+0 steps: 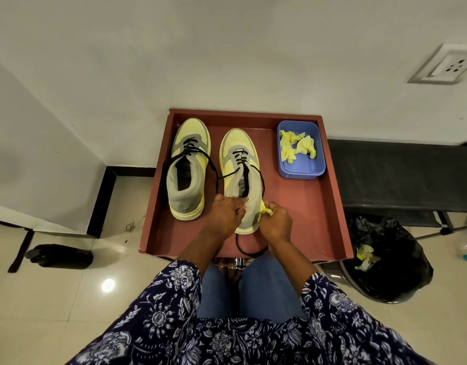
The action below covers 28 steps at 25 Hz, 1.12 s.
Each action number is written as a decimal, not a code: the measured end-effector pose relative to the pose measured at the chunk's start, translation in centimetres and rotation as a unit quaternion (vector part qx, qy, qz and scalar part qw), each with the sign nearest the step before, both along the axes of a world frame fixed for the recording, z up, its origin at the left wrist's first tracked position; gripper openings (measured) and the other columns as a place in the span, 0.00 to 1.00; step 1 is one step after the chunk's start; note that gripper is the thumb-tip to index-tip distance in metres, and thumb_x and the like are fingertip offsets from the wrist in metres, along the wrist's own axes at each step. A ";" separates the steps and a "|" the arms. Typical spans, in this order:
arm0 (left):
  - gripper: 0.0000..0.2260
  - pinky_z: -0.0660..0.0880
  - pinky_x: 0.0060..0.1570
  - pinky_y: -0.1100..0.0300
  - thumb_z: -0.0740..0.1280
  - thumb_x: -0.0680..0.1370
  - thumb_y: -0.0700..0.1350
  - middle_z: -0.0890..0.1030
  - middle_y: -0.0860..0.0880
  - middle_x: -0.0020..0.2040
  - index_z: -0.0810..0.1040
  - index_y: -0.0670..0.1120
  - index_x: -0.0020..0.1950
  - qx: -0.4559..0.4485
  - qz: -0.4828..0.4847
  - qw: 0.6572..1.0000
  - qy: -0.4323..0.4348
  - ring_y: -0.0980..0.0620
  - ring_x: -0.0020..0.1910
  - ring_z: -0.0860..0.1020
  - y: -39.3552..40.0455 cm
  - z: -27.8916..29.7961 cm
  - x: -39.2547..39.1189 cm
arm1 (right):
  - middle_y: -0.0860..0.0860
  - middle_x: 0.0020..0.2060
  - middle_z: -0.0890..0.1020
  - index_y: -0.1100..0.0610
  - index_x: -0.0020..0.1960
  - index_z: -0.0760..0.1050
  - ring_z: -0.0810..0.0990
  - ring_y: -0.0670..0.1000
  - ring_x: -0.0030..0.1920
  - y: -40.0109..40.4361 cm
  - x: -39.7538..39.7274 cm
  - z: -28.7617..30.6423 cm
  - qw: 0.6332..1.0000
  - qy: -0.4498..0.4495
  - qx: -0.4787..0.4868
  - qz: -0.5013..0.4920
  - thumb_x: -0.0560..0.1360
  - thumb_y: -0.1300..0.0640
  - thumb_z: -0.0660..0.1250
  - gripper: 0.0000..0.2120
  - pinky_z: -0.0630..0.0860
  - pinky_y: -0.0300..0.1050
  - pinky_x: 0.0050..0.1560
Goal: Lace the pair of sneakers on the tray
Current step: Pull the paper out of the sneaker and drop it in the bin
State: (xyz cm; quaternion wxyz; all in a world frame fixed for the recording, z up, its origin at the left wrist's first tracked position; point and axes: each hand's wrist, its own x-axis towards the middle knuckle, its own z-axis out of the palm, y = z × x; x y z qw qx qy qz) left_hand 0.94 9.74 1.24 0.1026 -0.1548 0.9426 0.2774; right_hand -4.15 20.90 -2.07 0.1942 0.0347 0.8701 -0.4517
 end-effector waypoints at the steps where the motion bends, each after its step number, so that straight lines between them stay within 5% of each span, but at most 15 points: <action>1: 0.16 0.56 0.58 0.64 0.56 0.81 0.45 0.74 0.47 0.66 0.70 0.45 0.68 0.004 0.001 1.000 -0.003 0.44 0.61 0.69 -0.1 -0.2 0.0 | 0.56 0.50 0.83 0.59 0.55 0.80 0.79 0.53 0.48 -0.1 -0.4 0.0 1.000 -0.015 -0.015 -0.016 0.71 0.69 0.60 0.17 0.75 0.45 0.51; 7: 0.16 0.56 0.59 0.62 0.56 0.81 0.44 0.74 0.45 0.67 0.70 0.44 0.68 -0.001 -0.017 1.000 -0.005 0.45 0.61 0.71 -0.1 0.3 -0.1 | 0.53 0.46 0.83 0.57 0.54 0.80 0.77 0.49 0.43 -2.0 -4.5 -0.5 0.992 -0.072 -0.077 -0.068 0.71 0.66 0.62 0.15 0.76 0.45 0.46; 20: 0.16 0.57 0.59 0.63 0.58 0.80 0.43 0.75 0.45 0.66 0.71 0.44 0.67 0.023 0.006 1.000 0.011 0.45 0.61 0.71 0.0 0.1 0.1 | 0.54 0.58 0.80 0.59 0.62 0.76 0.79 0.55 0.57 -0.1 0.9 -1.9 0.996 -0.025 -0.058 -0.057 0.73 0.71 0.56 0.22 0.75 0.48 0.61; 28: 0.17 0.59 0.58 0.62 0.57 0.79 0.48 0.76 0.45 0.64 0.73 0.43 0.65 0.038 0.011 0.999 0.005 0.43 0.60 0.72 -0.1 0.0 0.2 | 0.51 0.41 0.82 0.58 0.48 0.82 0.77 0.50 0.43 -1.9 -3.3 -0.7 0.978 -0.107 -0.136 -0.112 0.72 0.68 0.60 0.13 0.75 0.42 0.40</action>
